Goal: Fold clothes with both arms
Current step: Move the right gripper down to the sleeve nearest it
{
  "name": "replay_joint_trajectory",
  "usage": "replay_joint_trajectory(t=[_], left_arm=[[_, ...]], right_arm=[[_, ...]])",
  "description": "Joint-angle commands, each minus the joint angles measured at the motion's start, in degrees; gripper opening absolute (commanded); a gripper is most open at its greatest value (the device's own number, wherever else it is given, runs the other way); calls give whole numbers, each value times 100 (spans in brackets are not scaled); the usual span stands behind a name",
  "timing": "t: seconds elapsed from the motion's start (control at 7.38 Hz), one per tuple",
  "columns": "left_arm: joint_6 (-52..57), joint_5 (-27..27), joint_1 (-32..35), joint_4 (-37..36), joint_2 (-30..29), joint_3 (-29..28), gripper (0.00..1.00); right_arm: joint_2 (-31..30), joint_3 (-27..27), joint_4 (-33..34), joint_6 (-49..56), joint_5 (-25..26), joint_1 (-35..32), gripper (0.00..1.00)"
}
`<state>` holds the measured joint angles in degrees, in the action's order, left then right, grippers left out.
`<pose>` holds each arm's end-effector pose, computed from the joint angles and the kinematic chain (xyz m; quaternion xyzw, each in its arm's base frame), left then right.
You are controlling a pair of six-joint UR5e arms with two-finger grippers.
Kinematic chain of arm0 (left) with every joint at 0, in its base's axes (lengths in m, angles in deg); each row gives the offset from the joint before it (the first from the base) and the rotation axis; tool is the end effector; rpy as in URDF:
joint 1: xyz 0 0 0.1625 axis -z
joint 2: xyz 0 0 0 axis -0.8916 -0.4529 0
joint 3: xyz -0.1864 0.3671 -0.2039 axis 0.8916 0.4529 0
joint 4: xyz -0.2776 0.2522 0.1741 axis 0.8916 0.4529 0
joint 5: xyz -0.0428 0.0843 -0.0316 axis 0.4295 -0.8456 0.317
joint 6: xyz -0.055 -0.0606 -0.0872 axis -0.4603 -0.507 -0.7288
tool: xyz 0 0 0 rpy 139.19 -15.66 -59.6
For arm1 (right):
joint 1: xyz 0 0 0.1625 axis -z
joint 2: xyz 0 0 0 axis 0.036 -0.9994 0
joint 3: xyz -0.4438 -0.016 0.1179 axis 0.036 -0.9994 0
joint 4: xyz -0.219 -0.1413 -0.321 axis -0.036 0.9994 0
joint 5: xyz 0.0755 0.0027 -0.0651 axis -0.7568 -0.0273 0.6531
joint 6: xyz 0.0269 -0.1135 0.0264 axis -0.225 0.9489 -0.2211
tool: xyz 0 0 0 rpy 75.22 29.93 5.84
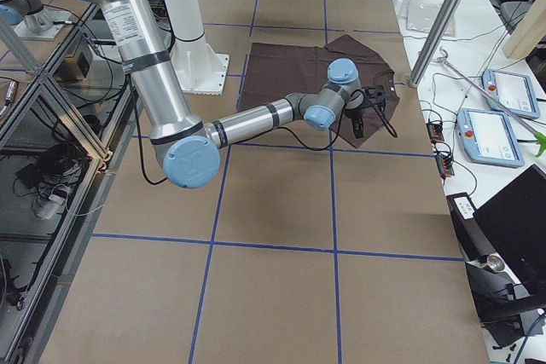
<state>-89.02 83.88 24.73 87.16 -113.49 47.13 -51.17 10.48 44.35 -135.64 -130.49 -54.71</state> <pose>-0.0309 -0.4972 0.5539 0.3695 0.3595 0.1479 0.8440 -0.3190 -0.6433 0.4682 0.1865 -0.4437 0.0880 0.8721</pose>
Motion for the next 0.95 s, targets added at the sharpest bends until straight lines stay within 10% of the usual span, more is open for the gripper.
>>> replay_joint_trajectory(t=[0.0, 0.81], left_arm=[[12, -6, 0, 0, 4, -5, 100], [47, -6, 0, 0, 13, -13, 100]], right_arm=[[240, -791, -696, -251, 312, 307, 69], [320, -1170, -706, -242, 716, 615, 67]])
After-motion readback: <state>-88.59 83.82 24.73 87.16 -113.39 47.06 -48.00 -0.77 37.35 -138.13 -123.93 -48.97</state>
